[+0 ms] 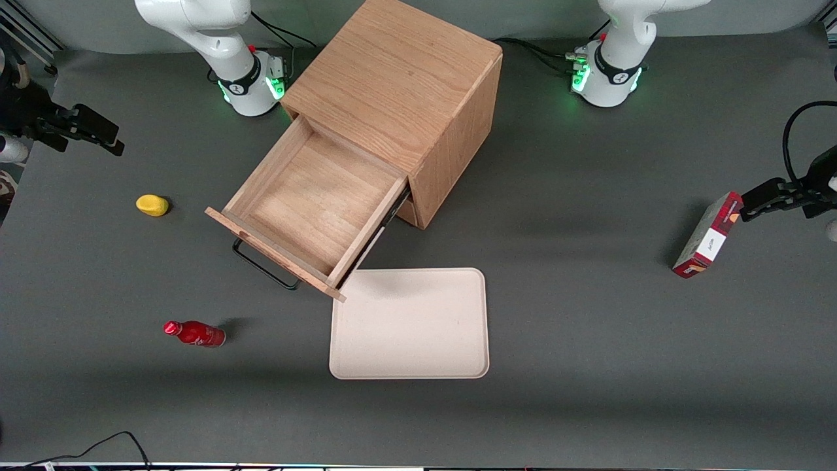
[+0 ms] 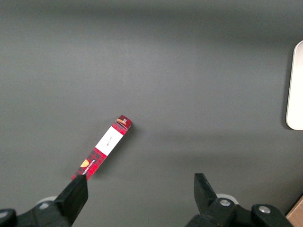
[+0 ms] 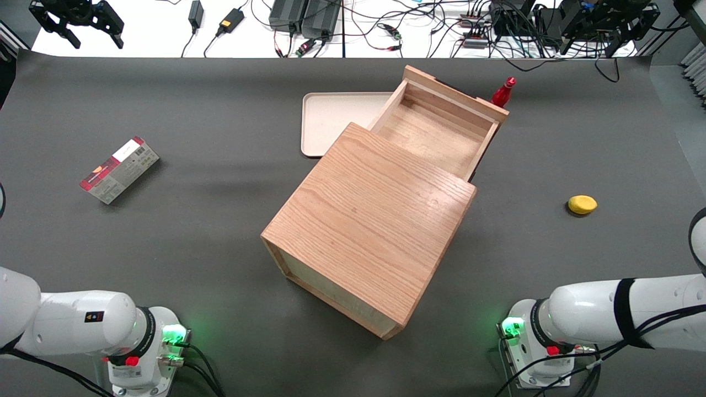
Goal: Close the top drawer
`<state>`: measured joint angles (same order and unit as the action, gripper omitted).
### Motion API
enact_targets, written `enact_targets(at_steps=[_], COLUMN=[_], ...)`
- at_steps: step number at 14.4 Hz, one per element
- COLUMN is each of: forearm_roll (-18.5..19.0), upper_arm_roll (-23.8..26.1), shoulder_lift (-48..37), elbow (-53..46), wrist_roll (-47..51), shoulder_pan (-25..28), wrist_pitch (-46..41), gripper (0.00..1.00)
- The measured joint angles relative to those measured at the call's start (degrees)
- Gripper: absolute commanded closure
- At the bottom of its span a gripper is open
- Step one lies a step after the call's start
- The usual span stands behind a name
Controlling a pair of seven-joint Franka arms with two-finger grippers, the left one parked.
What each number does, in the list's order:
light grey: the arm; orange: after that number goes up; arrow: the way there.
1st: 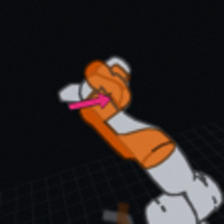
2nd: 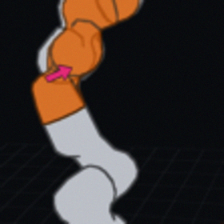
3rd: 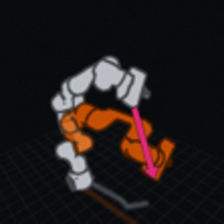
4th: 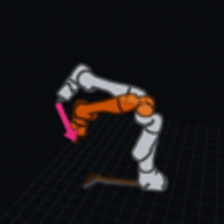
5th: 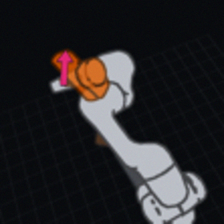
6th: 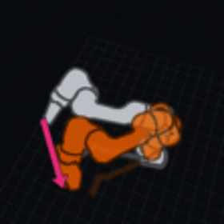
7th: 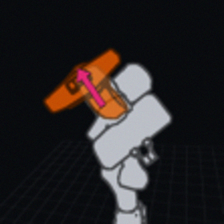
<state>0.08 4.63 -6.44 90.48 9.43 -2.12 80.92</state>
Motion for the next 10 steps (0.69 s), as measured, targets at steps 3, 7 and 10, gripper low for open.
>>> enact_targets(at_steps=[3,7,10], forearm_roll=[0.0,0.0,0.0], upper_arm_roll=[0.0,0.0,-0.1], shoulder_lift=[0.0,0.5,0.8], elbow=[0.0,-0.6,-0.7], wrist_roll=[0.0,0.0,0.0], shoulder_pan=[0.0,0.0,0.0], wrist_pitch=[0.0,0.0,0.0], gripper=[0.0,0.0,0.0])
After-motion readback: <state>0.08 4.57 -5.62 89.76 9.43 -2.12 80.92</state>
